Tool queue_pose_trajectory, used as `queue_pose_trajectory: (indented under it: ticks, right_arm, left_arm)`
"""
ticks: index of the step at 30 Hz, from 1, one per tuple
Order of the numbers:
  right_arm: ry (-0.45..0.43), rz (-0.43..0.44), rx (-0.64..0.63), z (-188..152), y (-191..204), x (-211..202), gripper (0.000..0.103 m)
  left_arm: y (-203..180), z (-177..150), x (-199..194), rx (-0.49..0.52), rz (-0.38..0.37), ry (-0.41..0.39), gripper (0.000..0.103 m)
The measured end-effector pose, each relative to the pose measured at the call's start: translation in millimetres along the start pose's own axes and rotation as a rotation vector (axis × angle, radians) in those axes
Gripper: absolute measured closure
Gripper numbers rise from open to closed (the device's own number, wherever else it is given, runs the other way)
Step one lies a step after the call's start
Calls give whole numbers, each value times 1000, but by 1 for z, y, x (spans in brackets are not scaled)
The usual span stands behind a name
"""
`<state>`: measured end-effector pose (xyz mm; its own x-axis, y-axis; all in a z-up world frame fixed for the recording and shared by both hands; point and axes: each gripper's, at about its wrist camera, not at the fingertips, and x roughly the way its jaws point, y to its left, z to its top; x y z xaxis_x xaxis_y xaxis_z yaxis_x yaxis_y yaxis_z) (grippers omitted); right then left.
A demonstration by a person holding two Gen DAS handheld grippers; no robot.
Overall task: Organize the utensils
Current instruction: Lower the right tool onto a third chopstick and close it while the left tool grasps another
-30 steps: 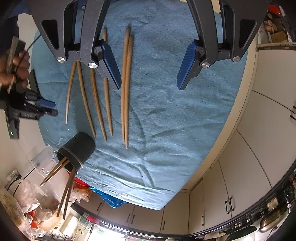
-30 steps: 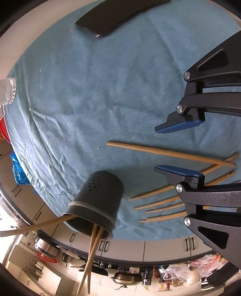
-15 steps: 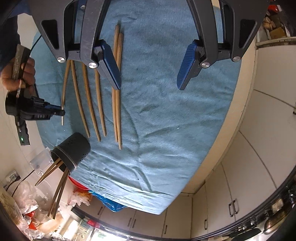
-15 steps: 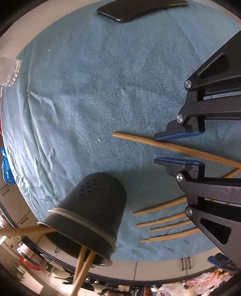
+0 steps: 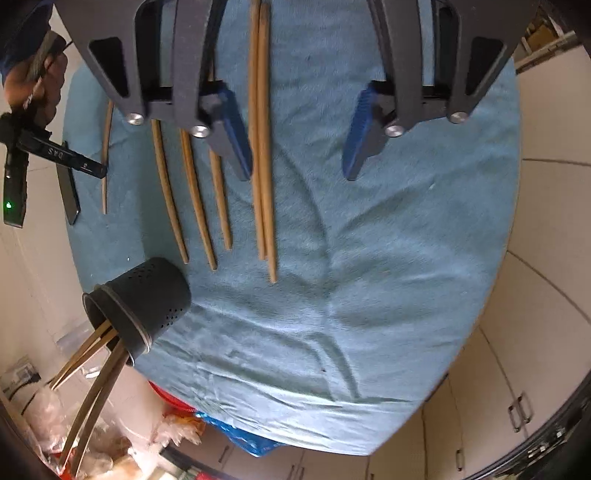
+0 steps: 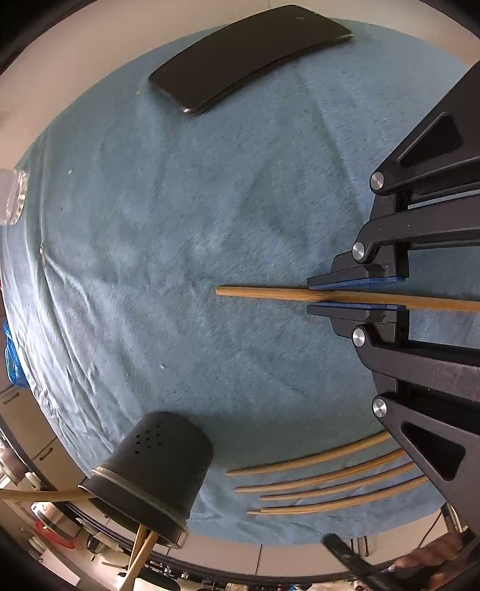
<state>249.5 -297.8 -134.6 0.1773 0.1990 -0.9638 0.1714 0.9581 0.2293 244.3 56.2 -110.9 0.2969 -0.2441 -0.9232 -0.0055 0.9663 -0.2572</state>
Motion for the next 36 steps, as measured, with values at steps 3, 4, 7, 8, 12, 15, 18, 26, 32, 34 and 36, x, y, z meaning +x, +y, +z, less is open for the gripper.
queue_pose_trajectory:
  ticks: [3,4,7,8,12,15,18,26,32,34,36]
  right_arm:
    - [-4,8,-5,-5,-11,-1,96]
    - [-5,11,-6,-5,-12,-2,96]
    - [-8,15,-11,-6,-6,1,96]
    - [-7,17,-12,-6,-8,0,96]
    - [-8,17,-18,-8,-8,0,96]
    - [-7,16,-21,-7,-6,1,96]
    - [-4,9,-26,-6,-4,1,96]
    - [19,-26,-38,1,8,5,96]
    - [32,-52,-66,7,20,9,96]
    - [27,-56,-76,7,24,10,96]
    - [22,-52,-81,7,27,10,96]
  left_arm:
    - [-9,6,12,30,12,18,60]
    - [-12,7,16,43,7,23,60]
    - [-17,11,25,63,44,35,69]
    - [-16,12,29,62,45,45,71]
    - [-16,15,32,64,55,44,73]
    - [-17,19,34,67,77,44,73]
    - [-22,25,39,78,99,58,73]
    - [-27,28,46,85,182,81,91]
    - [-23,3,36,76,178,81,95]
    - [-20,-3,34,67,168,70,96]
    - [-17,-8,30,61,150,63,97]
